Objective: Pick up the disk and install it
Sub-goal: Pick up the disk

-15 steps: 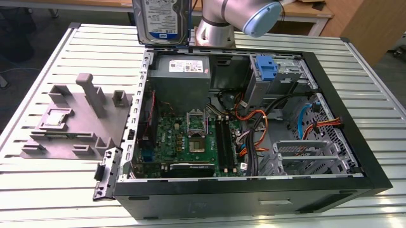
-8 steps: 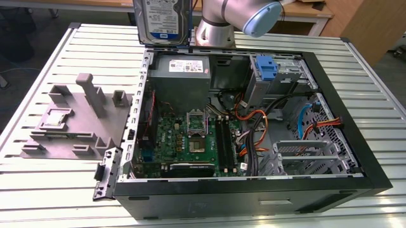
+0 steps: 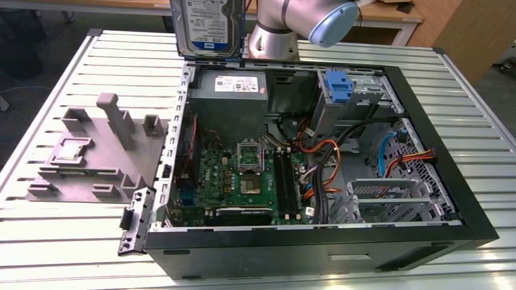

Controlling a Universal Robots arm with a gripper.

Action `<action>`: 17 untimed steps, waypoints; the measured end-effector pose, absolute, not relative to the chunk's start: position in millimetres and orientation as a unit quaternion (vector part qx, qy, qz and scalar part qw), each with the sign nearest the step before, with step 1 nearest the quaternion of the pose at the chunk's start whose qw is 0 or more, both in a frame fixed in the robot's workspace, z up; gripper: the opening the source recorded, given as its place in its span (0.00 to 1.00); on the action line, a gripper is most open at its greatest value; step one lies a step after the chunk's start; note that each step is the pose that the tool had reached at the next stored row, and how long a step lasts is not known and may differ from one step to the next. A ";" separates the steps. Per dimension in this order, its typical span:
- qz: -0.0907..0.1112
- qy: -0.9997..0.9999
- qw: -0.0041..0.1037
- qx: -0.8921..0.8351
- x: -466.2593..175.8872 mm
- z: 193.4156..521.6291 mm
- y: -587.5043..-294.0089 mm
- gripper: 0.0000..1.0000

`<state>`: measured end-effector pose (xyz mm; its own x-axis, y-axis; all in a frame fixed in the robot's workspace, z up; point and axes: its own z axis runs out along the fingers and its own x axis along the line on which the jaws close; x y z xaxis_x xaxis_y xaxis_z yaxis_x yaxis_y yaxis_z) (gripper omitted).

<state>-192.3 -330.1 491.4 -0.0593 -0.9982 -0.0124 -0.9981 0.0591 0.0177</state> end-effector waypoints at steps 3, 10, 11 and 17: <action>-0.011 -0.728 0.002 0.686 -191.6 491.4 -330.1 0.36; -0.011 -0.728 0.002 0.686 -190.2 491.4 -330.0 0.36; -0.011 -0.728 0.002 0.686 -190.0 491.4 -330.1 0.36; -0.011 -0.728 0.002 0.686 -188.7 491.4 -330.0 0.36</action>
